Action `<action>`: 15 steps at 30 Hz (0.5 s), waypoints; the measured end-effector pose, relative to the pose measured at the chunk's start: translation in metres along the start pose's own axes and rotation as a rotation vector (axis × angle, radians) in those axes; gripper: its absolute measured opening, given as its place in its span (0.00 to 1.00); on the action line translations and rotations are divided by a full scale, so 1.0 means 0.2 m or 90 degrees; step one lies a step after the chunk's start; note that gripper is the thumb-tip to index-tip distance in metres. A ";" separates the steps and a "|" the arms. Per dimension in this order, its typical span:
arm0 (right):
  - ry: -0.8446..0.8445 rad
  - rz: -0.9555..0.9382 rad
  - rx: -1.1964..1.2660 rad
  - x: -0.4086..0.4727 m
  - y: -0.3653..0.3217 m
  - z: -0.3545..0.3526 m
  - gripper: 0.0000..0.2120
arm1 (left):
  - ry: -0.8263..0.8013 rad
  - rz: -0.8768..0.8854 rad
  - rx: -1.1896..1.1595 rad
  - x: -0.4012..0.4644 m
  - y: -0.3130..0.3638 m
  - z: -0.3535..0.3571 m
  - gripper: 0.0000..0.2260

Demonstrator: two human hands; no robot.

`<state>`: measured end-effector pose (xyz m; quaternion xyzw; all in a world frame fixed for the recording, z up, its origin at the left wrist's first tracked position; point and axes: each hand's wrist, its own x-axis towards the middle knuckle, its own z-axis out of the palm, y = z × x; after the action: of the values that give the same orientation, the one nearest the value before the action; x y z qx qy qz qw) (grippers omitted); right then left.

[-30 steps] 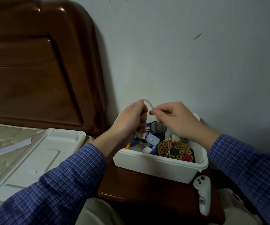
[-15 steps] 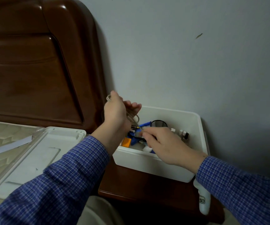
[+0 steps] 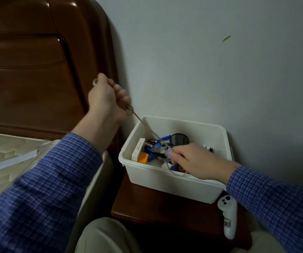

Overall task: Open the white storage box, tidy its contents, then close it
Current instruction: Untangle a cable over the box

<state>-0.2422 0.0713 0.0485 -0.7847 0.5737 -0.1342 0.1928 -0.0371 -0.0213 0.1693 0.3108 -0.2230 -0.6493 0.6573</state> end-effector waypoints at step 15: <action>0.035 0.130 0.118 0.02 0.19 -0.08 0.26 | -0.047 -0.031 0.040 0.03 0.10 -0.01 0.21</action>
<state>-0.2790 0.0548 0.0448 -0.6972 0.6406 -0.1878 0.2612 -0.0209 -0.0274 0.1813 0.3122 -0.2597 -0.6687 0.6228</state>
